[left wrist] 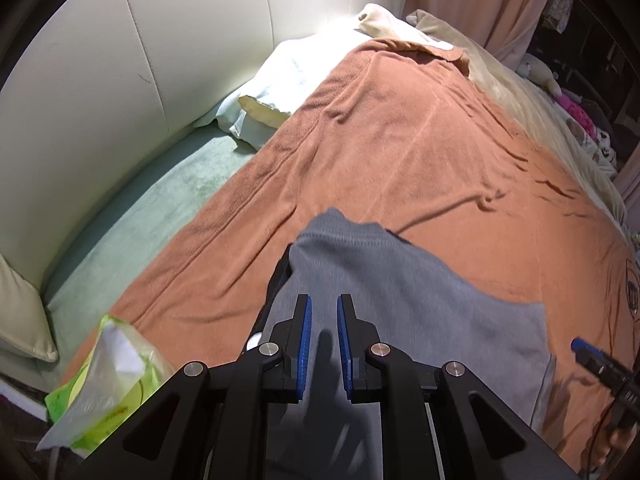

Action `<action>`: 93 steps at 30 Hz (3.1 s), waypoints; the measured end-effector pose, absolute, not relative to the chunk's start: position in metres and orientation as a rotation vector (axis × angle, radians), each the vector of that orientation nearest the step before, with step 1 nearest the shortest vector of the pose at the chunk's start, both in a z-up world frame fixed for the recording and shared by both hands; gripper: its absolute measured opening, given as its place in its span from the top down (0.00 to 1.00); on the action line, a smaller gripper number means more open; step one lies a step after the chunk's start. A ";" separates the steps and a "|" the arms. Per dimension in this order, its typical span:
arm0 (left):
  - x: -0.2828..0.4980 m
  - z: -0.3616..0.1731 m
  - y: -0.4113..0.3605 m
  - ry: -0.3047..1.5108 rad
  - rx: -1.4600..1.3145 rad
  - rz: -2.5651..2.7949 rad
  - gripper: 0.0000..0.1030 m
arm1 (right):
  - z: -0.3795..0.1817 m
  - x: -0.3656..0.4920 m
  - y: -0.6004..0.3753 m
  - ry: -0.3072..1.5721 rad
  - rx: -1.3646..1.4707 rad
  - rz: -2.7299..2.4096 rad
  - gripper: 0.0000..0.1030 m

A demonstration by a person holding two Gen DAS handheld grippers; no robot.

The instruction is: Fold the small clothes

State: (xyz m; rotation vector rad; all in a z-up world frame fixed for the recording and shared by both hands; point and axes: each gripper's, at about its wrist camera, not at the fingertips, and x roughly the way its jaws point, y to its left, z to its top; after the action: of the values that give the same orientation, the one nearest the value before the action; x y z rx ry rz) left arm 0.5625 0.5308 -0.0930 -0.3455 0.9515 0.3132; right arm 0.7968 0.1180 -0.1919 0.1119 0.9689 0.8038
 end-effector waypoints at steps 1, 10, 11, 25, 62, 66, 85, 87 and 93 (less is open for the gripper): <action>0.558 -0.092 0.528 0.956 -0.339 0.309 0.86 | -0.187 0.792 0.122 0.954 0.102 0.830 0.54; 0.524 -0.107 0.509 1.036 -0.303 0.291 0.86 | -0.174 0.752 0.184 0.918 -0.070 1.021 0.54; 0.522 -0.111 0.508 1.047 -0.297 0.293 0.86 | -0.176 0.748 0.191 0.918 -0.092 1.035 0.54; 0.509 -0.143 0.524 1.111 -0.307 0.345 0.86 | -0.224 0.755 0.196 0.937 -0.253 0.976 0.57; 0.353 -0.141 0.457 1.059 -0.255 0.374 0.75 | -0.204 0.596 0.170 0.918 -0.303 1.092 0.62; 0.346 -0.136 0.453 1.048 -0.280 0.368 0.75 | -0.206 0.580 0.162 0.896 -0.362 1.045 0.63; 0.308 -0.047 0.370 0.886 -0.254 0.264 0.41 | -0.138 0.544 0.077 0.961 -0.222 0.866 0.69; 0.301 -0.040 0.355 0.866 -0.236 0.254 0.27 | -0.129 0.536 0.061 0.951 -0.200 0.843 0.47; 0.277 -0.020 0.318 0.811 -0.207 0.258 0.01 | -0.100 0.503 0.022 0.864 -0.167 0.773 0.19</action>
State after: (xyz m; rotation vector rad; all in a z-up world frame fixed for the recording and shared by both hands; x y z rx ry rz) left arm 0.2771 0.3179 -0.0202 -0.2067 0.8111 0.2578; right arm 0.5029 0.0219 -0.0999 -0.1675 0.8644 0.7727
